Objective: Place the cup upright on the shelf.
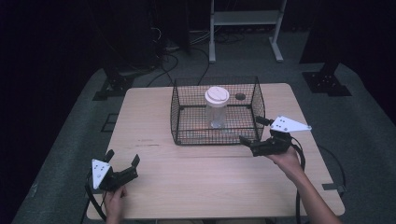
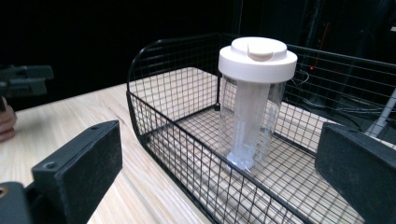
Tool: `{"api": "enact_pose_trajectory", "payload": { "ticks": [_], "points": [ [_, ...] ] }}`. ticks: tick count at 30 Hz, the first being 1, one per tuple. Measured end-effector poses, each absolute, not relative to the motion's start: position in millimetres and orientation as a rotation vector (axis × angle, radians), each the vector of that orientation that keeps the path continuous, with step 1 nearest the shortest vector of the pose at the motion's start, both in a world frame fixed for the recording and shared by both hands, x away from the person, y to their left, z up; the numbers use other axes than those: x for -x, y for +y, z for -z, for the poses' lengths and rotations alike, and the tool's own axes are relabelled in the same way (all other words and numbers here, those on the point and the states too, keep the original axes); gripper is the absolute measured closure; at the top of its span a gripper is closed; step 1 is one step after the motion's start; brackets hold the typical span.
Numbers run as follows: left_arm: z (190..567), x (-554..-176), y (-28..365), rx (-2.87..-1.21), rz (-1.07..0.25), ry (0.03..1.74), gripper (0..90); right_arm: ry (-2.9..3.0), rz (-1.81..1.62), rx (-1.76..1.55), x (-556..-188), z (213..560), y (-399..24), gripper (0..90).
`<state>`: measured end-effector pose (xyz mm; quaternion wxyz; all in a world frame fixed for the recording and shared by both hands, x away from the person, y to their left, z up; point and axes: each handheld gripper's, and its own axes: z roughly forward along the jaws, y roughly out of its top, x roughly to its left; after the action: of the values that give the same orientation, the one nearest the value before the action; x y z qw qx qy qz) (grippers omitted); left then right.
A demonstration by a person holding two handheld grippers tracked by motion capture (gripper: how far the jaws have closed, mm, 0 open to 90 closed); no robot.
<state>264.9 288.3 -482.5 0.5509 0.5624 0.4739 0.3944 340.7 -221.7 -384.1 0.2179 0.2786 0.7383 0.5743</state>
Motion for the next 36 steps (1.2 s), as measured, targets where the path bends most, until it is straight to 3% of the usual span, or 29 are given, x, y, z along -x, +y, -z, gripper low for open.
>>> {"api": "enact_pose_trajectory", "payload": {
  "ticks": [36],
  "points": [
    [482,-265,288,-1.333,-0.937,1.12,0.0,2.033,-1.568,-0.844,-310,416,-250,0.4]
  ]
}}
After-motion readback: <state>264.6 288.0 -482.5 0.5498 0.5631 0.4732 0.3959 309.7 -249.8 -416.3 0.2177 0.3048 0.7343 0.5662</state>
